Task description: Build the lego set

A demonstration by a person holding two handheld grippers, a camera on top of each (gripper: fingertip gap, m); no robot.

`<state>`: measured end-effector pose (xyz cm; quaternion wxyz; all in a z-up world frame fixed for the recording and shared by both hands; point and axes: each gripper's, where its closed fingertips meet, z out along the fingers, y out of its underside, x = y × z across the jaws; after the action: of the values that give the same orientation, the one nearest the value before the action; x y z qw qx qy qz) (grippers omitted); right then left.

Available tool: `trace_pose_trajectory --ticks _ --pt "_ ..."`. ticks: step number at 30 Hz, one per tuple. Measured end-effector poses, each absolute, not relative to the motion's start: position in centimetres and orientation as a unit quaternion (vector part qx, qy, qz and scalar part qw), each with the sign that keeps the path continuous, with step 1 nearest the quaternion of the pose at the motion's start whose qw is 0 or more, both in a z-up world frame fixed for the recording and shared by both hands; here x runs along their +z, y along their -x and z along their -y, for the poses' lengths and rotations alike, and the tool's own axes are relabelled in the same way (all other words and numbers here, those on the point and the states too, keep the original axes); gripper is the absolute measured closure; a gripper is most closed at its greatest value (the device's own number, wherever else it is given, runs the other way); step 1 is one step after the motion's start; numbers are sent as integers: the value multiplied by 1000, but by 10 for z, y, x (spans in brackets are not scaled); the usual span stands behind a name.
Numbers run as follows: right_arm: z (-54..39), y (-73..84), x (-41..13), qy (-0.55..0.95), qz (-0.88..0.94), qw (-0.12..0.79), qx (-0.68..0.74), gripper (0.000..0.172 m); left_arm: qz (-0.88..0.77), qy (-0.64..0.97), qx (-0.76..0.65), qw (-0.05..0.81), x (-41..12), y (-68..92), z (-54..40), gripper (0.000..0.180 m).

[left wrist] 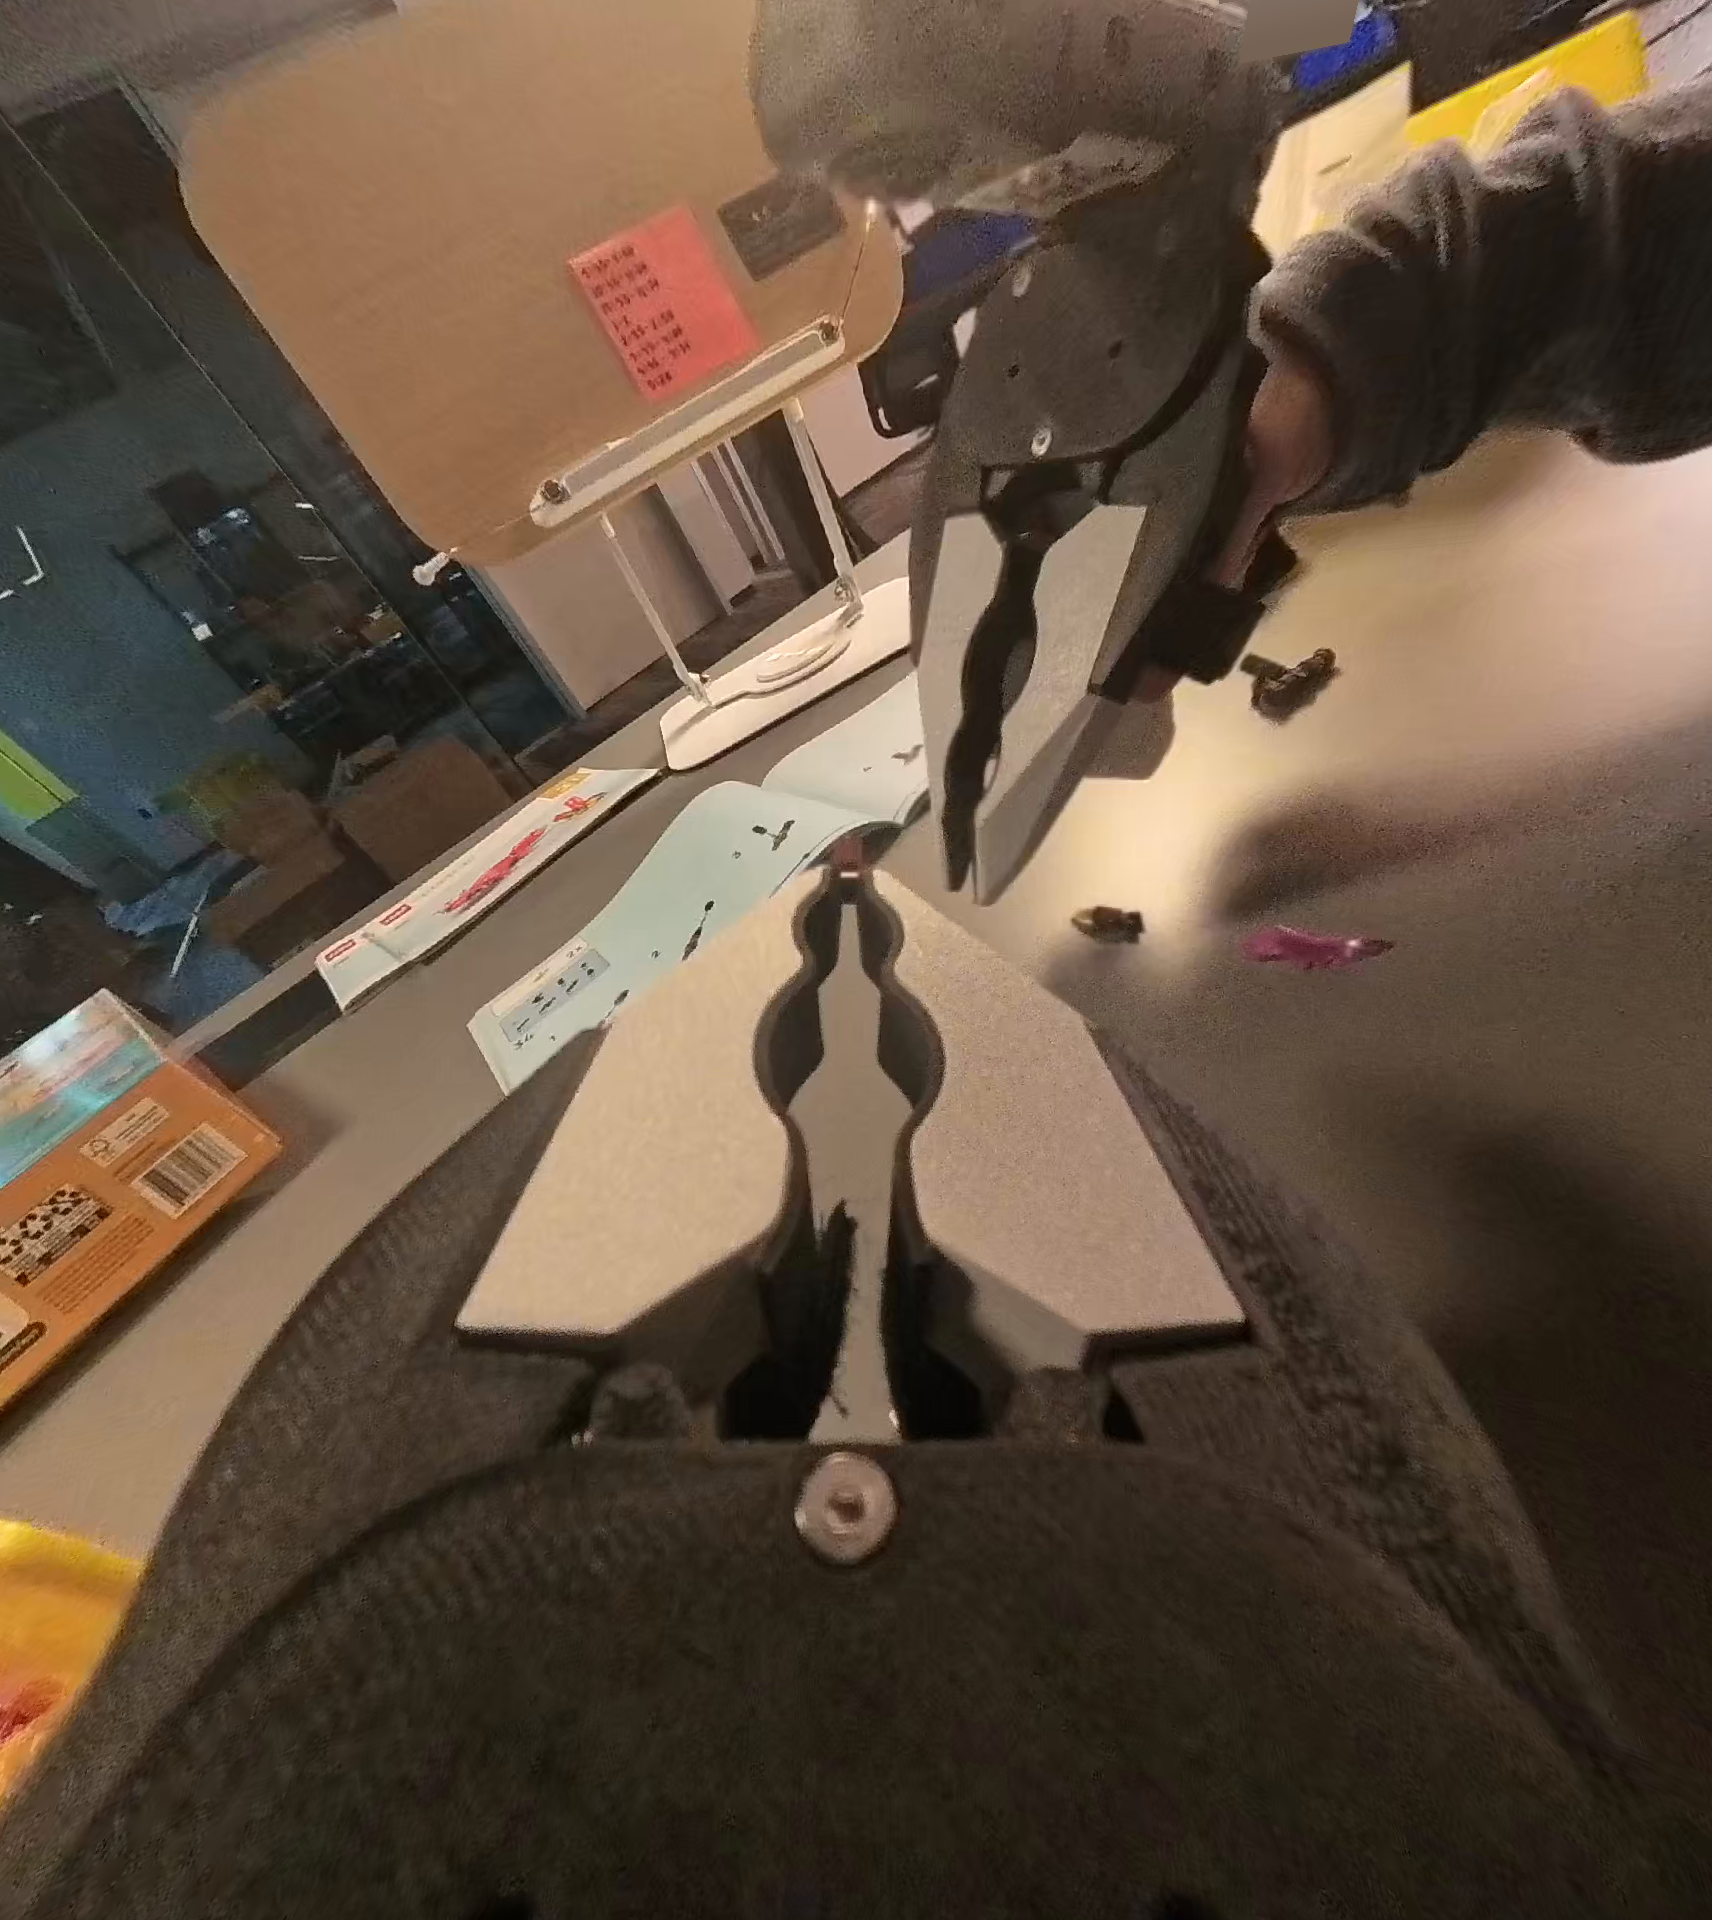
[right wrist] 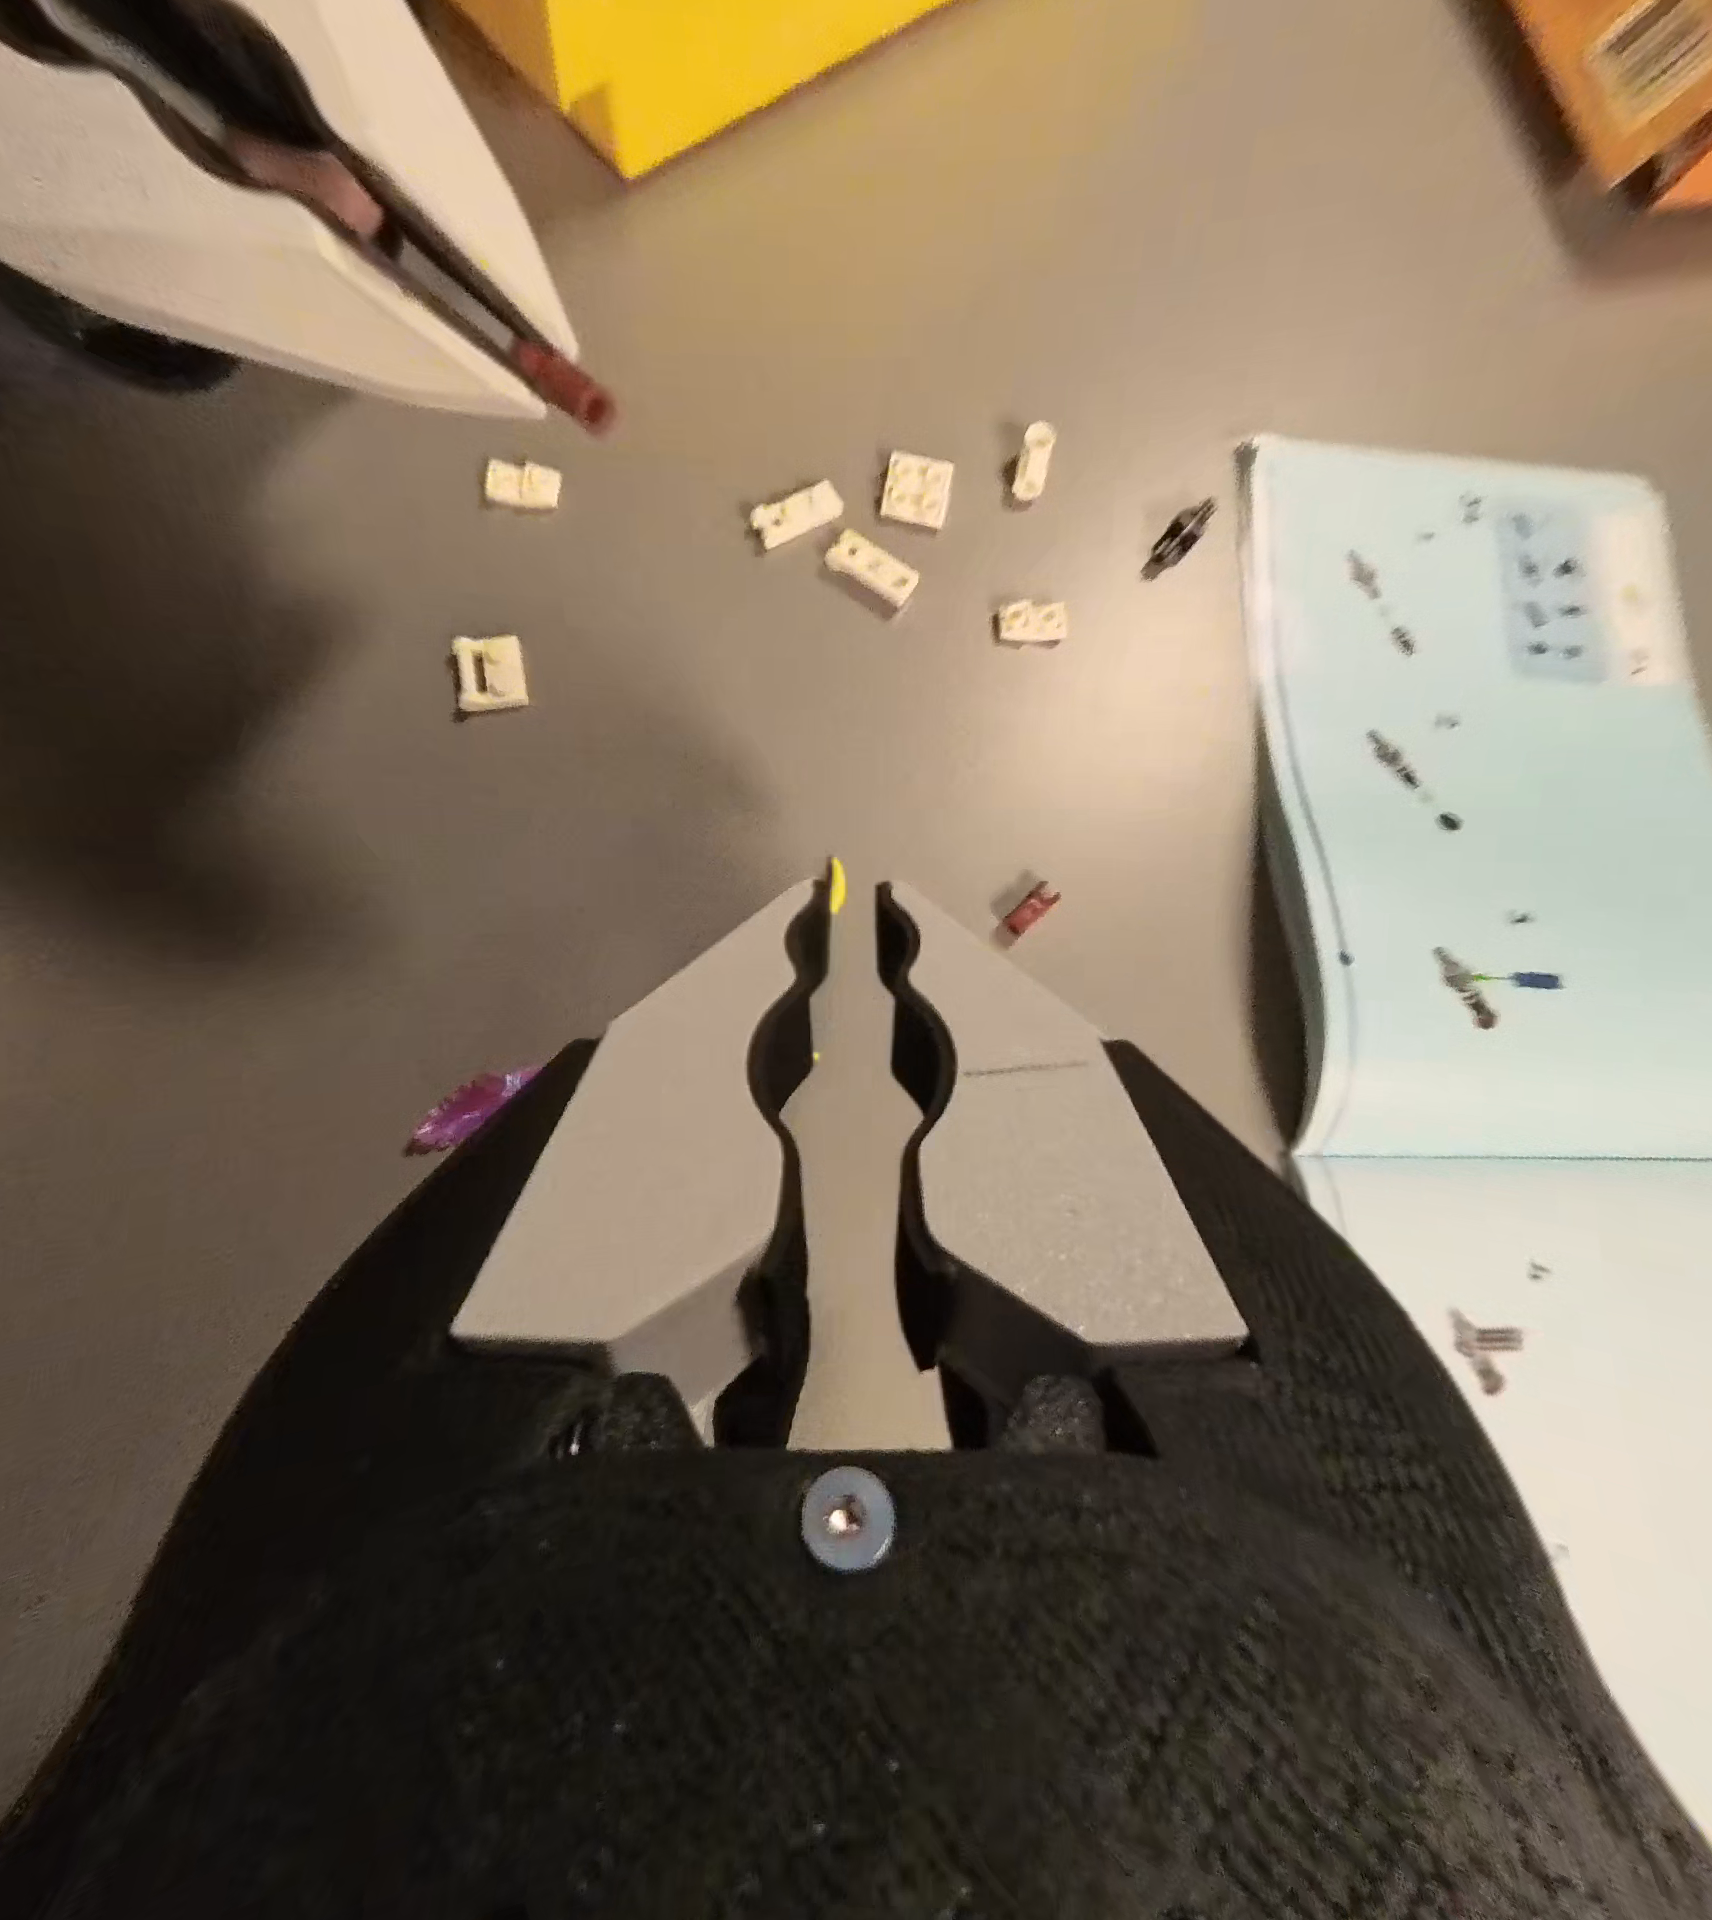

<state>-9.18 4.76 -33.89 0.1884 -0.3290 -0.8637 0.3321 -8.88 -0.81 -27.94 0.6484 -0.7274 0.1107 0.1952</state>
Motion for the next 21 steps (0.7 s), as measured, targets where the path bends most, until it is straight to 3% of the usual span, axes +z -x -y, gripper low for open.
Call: trace_pose_trajectory --ticks 13,17,21 --pt "-30 87 -369 322 883 98 326 163 -127 744 197 625 -290 86 3 178" --pt "-27 92 -357 277 886 150 340 169 -128 746 198 623 -291 86 3 178" --pt "-28 91 -354 225 900 168 333 163 -127 746 201 622 -291 87 3 178"
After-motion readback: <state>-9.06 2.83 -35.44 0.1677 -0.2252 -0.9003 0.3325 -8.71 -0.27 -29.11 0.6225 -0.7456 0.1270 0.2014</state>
